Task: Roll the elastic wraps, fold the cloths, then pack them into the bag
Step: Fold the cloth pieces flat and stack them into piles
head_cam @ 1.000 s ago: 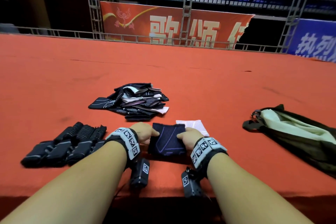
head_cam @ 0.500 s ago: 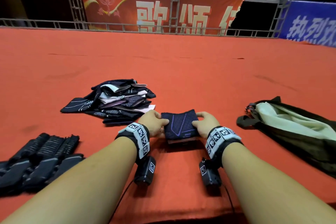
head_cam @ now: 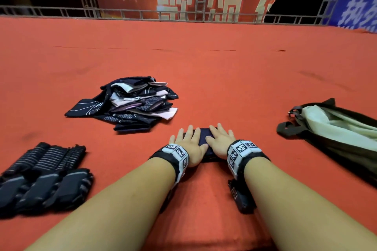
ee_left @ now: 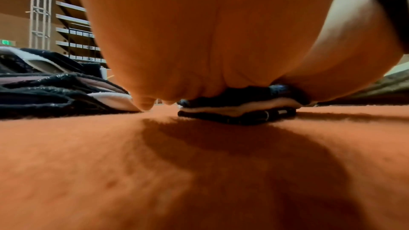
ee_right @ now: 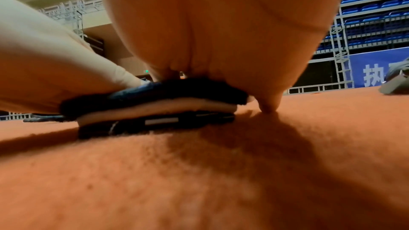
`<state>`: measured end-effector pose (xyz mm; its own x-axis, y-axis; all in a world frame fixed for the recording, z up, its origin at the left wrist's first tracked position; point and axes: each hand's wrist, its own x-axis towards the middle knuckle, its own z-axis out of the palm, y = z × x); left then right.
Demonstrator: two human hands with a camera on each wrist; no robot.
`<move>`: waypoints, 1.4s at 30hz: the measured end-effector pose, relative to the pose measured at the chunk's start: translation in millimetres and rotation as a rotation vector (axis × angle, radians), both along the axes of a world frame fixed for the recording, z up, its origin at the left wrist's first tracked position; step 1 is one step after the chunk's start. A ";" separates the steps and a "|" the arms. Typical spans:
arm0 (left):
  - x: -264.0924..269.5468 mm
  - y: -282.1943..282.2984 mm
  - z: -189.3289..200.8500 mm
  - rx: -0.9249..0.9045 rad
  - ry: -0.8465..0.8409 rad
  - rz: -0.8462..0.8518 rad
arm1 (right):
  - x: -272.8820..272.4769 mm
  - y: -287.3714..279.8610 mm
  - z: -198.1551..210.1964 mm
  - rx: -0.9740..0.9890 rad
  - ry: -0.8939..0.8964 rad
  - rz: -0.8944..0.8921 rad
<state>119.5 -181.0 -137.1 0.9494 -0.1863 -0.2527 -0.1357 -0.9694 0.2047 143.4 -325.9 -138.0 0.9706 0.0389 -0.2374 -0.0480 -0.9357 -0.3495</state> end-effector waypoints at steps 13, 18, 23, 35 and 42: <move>4.7 12.0 0.1 -0.063 0.101 -0.030 | 0.1 6.9 -5.9 -0.051 0.113 -0.075; 2.0 59.5 25.4 -0.139 0.090 -0.028 | -1.5 14.1 13.5 -0.214 0.108 -0.075; 6.1 135.5 46.8 0.137 -0.103 0.164 | 2.2 60.4 66.7 -0.235 -0.060 -0.037; 32.7 192.3 27.1 0.195 0.061 0.330 | -3.8 151.7 61.6 -0.019 -0.084 0.327; 16.0 190.6 79.5 0.017 -0.108 0.307 | -1.2 139.9 60.0 -0.015 -0.070 0.261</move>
